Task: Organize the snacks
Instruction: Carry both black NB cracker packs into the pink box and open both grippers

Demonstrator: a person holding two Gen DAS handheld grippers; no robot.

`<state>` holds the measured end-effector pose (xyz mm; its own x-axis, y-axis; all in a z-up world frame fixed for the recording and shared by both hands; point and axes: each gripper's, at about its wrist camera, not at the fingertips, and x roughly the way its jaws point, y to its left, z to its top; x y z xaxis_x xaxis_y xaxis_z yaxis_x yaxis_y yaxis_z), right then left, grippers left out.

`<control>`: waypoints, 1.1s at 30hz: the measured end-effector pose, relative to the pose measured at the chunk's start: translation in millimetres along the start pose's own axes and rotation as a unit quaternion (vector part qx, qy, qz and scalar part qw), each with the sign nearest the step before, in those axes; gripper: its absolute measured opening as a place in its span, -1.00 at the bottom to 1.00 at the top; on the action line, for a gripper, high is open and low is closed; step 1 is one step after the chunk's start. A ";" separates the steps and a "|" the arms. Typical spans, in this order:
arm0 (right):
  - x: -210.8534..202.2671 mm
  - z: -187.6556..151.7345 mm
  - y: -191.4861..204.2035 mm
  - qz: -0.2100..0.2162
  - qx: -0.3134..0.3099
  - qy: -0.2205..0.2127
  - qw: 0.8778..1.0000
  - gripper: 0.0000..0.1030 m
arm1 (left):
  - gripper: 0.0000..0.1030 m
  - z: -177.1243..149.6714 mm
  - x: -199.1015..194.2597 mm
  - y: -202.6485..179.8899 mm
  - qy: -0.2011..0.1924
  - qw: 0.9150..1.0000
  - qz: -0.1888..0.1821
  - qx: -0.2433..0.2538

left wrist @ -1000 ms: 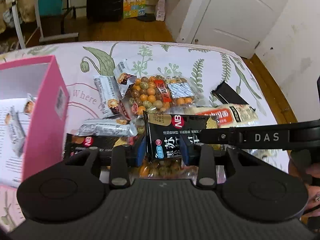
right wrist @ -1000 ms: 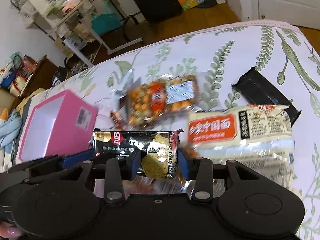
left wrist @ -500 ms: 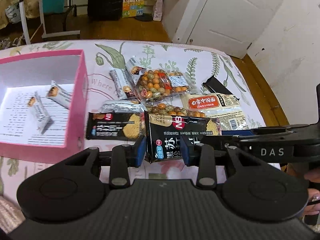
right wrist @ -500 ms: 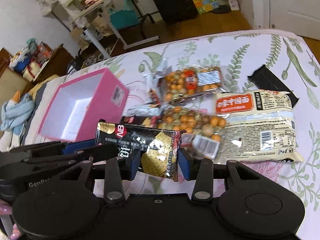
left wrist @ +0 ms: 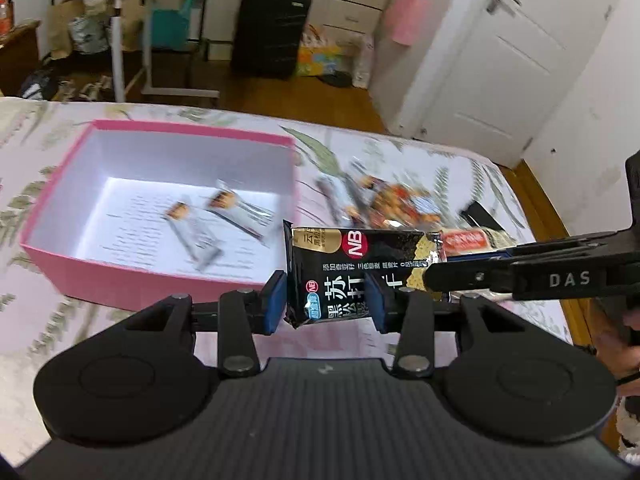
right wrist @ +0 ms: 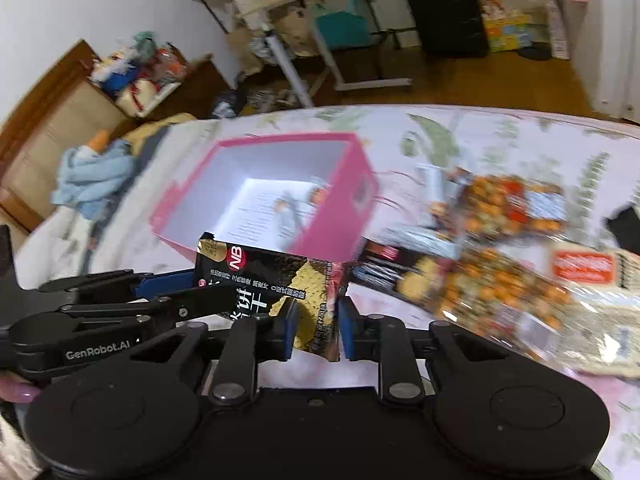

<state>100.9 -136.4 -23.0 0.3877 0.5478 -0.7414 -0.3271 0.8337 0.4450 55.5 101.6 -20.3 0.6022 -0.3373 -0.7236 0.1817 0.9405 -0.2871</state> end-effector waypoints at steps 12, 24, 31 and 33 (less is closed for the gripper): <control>115.2 57.4 28.2 0.051 0.012 0.051 0.997 -0.49 | -0.14 55.0 41.5 93.0 0.021 0.996 0.083 -0.019; 206.7 56.2 46.3 0.032 0.011 0.111 0.993 -0.46 | 0.05 54.7 103.8 151.6 0.076 0.986 0.149 -0.019; 176.9 56.7 48.8 0.020 -0.023 0.080 0.996 -0.41 | 0.14 45.6 96.8 138.0 0.049 0.979 0.197 0.007; 153.7 56.0 44.3 0.023 -0.025 0.063 0.997 -0.37 | 0.15 46.2 86.3 135.2 0.041 0.981 0.191 0.003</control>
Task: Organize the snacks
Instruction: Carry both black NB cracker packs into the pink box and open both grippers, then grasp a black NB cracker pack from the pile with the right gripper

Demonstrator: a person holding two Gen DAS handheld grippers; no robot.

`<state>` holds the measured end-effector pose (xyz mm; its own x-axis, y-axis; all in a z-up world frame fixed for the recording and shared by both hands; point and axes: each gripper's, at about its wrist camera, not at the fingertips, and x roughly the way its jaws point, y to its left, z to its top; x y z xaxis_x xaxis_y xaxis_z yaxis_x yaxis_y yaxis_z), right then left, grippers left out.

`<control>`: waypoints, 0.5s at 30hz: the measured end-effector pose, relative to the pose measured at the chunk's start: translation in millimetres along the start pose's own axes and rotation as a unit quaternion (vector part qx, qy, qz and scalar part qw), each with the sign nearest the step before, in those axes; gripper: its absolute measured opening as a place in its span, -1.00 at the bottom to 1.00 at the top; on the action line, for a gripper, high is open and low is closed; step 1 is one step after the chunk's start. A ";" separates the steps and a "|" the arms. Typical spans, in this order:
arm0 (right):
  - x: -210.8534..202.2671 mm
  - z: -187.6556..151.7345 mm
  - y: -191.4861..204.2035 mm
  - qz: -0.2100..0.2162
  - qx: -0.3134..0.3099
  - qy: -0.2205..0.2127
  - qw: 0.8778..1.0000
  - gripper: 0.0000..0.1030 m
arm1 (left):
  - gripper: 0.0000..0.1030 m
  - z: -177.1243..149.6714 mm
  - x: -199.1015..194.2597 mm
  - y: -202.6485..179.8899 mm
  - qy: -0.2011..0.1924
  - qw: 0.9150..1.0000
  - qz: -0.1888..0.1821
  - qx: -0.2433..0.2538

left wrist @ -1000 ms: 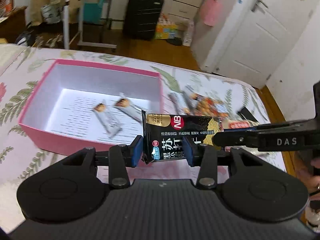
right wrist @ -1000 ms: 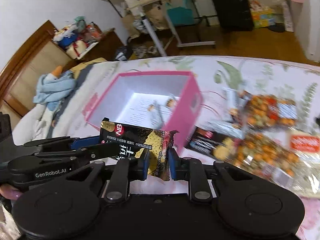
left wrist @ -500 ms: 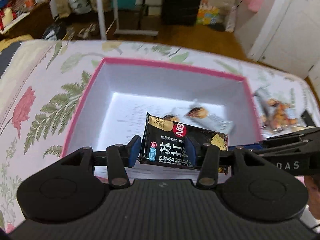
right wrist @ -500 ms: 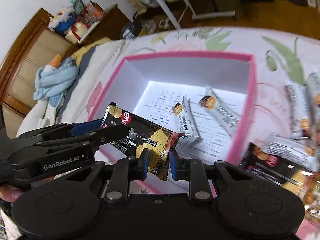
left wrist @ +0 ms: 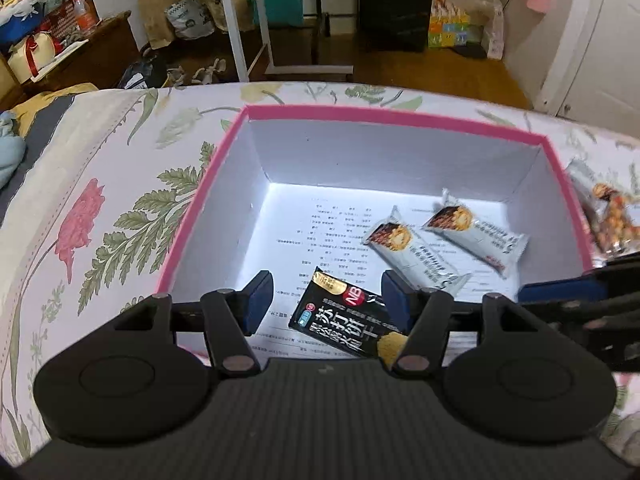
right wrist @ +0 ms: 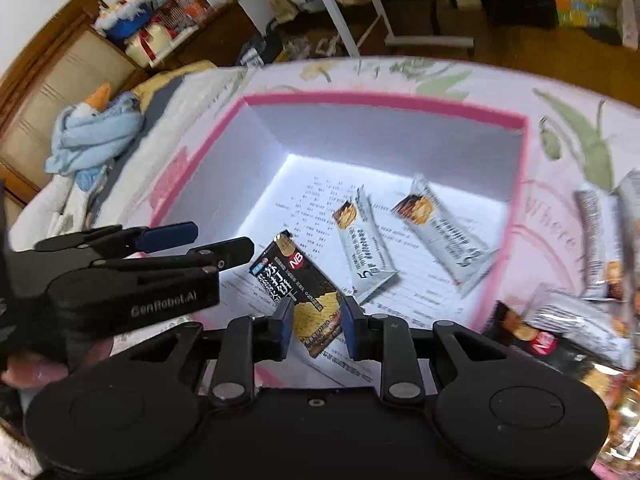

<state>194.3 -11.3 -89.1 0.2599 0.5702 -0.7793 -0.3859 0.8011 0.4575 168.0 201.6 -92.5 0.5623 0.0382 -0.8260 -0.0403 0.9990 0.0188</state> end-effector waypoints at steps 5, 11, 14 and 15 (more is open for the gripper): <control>-68.5 -12.2 -17.0 -0.009 -0.005 -0.044 0.999 -0.25 | 0.14 -2.6 -41.0 -8.0 -0.019 0.999 -0.026 0.005; -135.5 -26.3 -47.7 -0.045 -0.005 -0.078 0.996 -0.18 | 0.14 -8.4 -93.9 -44.0 -0.043 0.995 -0.077 0.037; -156.4 -33.0 -60.6 -0.057 -0.008 -0.087 0.995 -0.13 | 0.14 -11.5 -111.0 -67.5 -0.046 0.992 -0.104 0.053; -160.7 -35.6 -64.5 -0.060 -0.009 -0.088 0.994 -0.12 | 0.14 -12.5 -115.1 -76.8 -0.046 0.991 -0.112 0.058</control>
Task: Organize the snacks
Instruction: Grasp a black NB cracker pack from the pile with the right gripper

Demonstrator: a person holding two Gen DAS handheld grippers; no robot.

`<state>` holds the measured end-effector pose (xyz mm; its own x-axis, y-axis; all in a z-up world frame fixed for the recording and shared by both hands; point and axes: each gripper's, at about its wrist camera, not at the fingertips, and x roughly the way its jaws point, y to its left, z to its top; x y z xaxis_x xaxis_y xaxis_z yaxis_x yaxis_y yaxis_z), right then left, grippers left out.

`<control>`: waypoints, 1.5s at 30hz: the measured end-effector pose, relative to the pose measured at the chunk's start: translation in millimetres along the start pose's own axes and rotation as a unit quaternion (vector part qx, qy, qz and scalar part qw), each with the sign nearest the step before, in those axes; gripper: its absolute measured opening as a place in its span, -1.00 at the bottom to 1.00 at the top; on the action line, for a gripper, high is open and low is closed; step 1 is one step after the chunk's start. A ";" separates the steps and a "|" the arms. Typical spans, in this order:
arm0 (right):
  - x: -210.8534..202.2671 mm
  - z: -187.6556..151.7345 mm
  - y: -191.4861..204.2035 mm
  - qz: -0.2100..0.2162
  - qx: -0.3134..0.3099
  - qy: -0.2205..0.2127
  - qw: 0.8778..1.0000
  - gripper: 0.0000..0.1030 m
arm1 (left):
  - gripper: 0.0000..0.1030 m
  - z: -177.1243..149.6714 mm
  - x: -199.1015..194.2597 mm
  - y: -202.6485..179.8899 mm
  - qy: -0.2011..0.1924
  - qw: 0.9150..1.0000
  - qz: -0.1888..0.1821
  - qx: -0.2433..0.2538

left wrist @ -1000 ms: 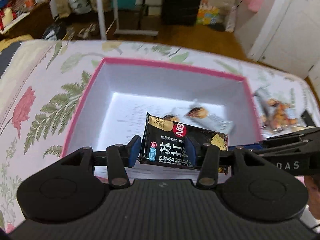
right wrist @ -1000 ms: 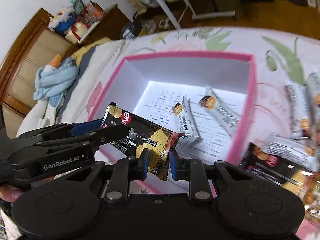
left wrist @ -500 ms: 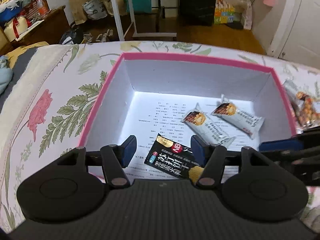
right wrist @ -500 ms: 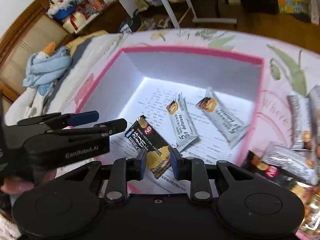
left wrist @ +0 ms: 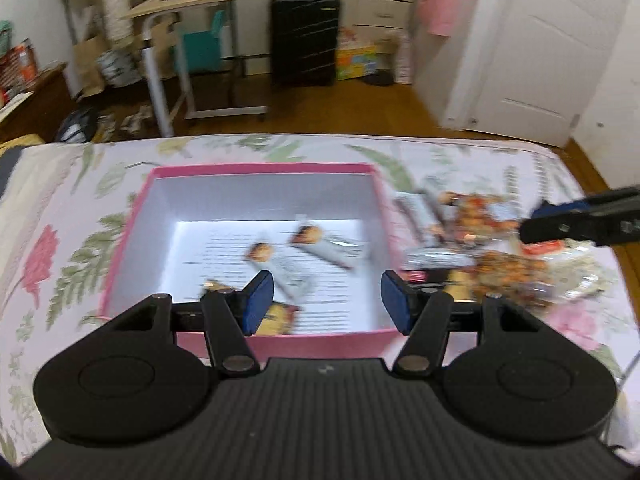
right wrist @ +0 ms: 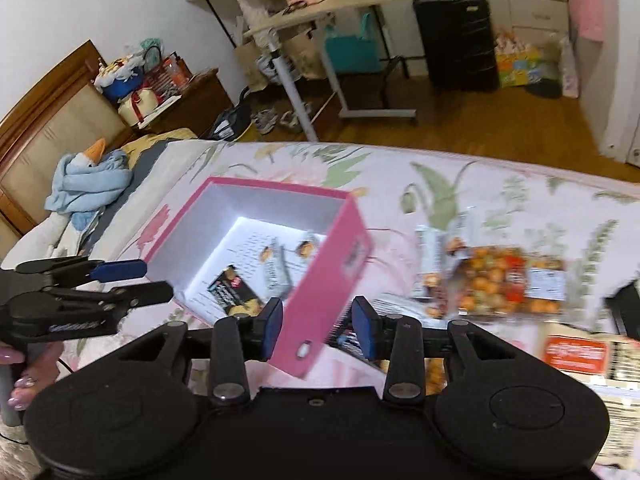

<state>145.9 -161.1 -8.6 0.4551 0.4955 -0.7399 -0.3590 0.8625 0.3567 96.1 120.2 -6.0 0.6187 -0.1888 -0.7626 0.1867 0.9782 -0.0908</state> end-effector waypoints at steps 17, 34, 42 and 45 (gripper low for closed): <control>60.3 -48.3 -77.3 0.061 -0.025 -0.008 0.998 -0.09 | 0.00 -46.9 80.2 -107.0 0.002 0.997 -0.022 -0.073; 144.5 -38.3 -101.7 0.097 -0.029 0.115 0.988 -0.15 | -0.06 -81.2 179.3 -102.6 0.031 0.969 -0.027 -0.244; 142.1 -53.5 -94.1 0.131 0.003 0.157 0.979 -0.15 | -0.12 -91.8 167.3 -102.2 0.051 0.970 -0.053 -0.233; 144.3 -55.8 -84.8 0.118 -0.015 0.159 0.980 -0.14 | -0.07 -97.7 167.8 -97.8 0.056 0.967 -0.058 -0.242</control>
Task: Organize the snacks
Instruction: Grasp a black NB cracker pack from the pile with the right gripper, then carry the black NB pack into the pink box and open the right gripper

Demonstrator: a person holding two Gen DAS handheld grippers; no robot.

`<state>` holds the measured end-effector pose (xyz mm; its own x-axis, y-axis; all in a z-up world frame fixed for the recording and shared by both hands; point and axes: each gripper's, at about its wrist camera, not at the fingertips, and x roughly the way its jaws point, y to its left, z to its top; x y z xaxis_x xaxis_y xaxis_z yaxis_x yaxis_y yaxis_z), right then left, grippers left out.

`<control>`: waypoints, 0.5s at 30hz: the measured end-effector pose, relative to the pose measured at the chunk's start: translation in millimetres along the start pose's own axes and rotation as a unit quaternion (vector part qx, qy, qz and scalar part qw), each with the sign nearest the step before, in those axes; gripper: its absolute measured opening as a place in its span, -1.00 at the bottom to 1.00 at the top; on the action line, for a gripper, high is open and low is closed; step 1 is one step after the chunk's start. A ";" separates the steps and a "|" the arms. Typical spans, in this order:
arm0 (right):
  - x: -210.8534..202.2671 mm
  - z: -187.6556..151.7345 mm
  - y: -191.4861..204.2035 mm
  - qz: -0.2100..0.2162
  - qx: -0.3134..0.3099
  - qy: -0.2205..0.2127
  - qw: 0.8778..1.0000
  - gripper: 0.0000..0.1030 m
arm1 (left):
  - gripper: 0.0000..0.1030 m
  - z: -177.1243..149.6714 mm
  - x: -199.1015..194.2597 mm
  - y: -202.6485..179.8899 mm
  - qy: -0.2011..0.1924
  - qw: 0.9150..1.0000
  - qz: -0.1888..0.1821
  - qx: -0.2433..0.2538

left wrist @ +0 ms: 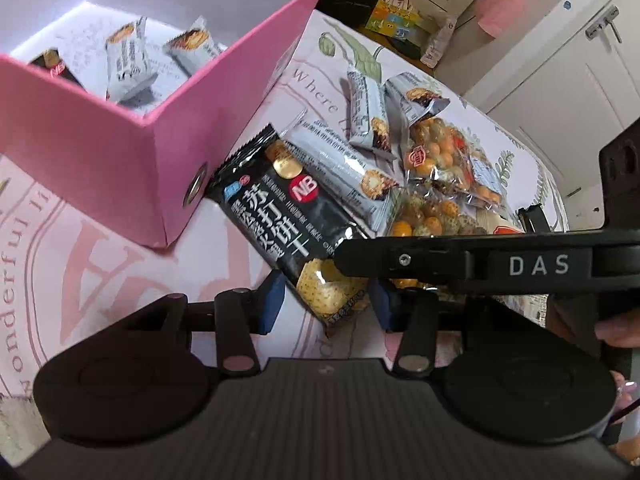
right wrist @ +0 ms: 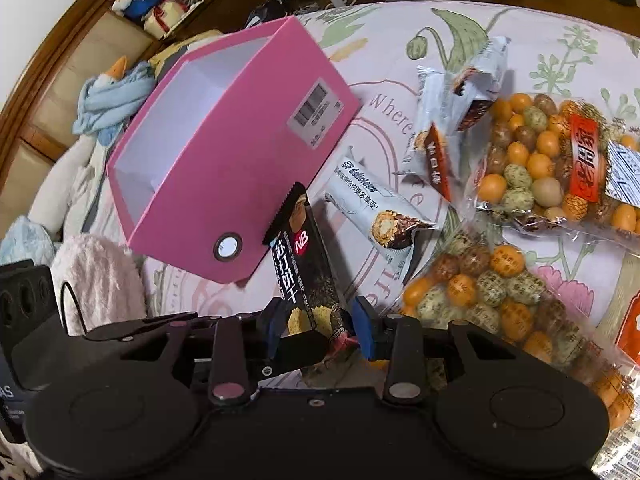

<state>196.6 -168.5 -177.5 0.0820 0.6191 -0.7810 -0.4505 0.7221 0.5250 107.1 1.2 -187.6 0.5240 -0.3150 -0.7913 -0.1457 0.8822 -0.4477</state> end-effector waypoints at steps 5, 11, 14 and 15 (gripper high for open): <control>17.1 7.9 11.7 -0.023 -0.028 0.007 0.999 0.01 | -0.01 1.6 4.1 5.5 0.002 1.000 -0.010 -0.007; 35.3 13.7 30.3 -0.056 -0.085 0.012 0.995 -0.06 | 0.21 1.6 7.3 6.7 0.003 1.000 -0.029 -0.005; 31.3 12.8 31.5 -0.060 -0.071 0.011 0.996 -0.20 | 0.33 0.5 6.1 6.0 0.003 0.999 -0.033 -0.003; 28.4 12.3 29.0 -0.056 -0.053 0.008 0.997 -0.30 | 0.39 1.0 5.8 6.7 0.007 0.999 -0.038 -0.007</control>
<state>196.8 -126.2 -180.3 0.1232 0.5304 -0.8388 -0.5312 0.7491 0.3957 110.0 5.6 -194.8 0.5222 -0.3854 -0.7608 -0.1175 0.8511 -0.5117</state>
